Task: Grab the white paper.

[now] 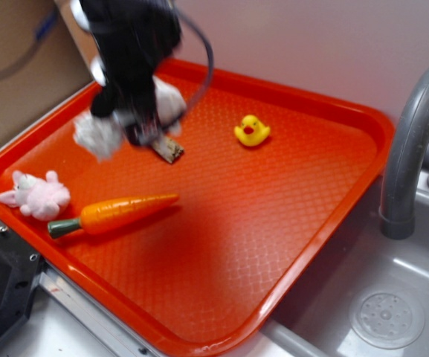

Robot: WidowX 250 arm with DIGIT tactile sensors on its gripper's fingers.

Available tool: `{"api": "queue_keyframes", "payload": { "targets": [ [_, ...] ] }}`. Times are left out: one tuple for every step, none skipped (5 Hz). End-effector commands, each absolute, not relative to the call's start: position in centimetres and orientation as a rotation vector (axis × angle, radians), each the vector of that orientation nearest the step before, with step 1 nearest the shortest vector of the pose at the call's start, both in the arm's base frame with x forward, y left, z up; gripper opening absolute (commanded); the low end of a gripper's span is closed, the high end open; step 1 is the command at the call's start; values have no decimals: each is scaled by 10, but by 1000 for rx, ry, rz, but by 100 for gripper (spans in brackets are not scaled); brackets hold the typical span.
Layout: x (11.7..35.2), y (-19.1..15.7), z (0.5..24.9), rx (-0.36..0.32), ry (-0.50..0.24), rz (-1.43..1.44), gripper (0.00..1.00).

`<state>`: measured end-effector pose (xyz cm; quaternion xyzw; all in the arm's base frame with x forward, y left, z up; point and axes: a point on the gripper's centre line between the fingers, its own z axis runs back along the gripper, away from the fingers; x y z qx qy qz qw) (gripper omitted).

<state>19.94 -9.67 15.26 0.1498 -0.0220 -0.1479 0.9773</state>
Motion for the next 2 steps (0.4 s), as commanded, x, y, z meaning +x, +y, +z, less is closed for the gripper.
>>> {"api": "queue_keyframes", "payload": {
  "targets": [
    [164, -82, 218, 285, -193, -37, 0],
    [172, -77, 216, 228, -156, -40, 0]
  ]
}}
